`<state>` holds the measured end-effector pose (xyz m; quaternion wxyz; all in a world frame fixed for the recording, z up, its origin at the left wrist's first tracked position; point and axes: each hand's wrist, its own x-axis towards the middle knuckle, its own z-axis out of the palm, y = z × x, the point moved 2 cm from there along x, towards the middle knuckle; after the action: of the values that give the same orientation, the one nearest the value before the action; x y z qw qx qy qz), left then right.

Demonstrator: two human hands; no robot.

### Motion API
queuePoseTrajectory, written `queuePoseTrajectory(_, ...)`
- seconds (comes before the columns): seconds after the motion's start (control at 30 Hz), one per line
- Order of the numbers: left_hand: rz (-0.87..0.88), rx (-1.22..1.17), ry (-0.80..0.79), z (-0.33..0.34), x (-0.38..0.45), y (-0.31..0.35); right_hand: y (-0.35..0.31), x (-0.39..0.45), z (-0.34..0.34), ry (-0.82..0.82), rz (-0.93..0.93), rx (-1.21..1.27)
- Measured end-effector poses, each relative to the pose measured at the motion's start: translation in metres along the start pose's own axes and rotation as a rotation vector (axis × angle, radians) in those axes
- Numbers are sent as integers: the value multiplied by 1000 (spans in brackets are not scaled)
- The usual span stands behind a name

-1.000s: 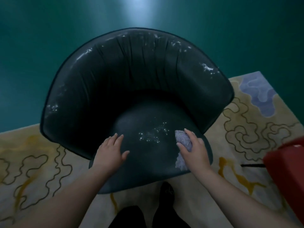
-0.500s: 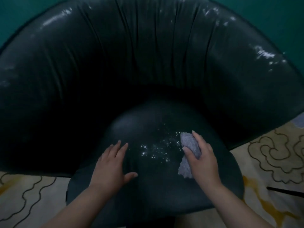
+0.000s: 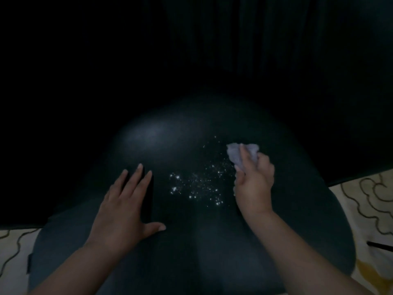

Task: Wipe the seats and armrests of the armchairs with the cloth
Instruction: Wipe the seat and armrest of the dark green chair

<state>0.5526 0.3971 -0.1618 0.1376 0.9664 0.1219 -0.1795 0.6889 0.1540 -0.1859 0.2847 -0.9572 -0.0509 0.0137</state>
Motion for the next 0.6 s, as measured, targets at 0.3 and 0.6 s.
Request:
queuePoseTrajectory(0.3,-73,-8,10,7,5,15,-5,7,3,-40,-8,32)
queuePoseTrajectory(0.6,-87,-28,-4,8,5,13,-1,13,-5,15,-21,21)
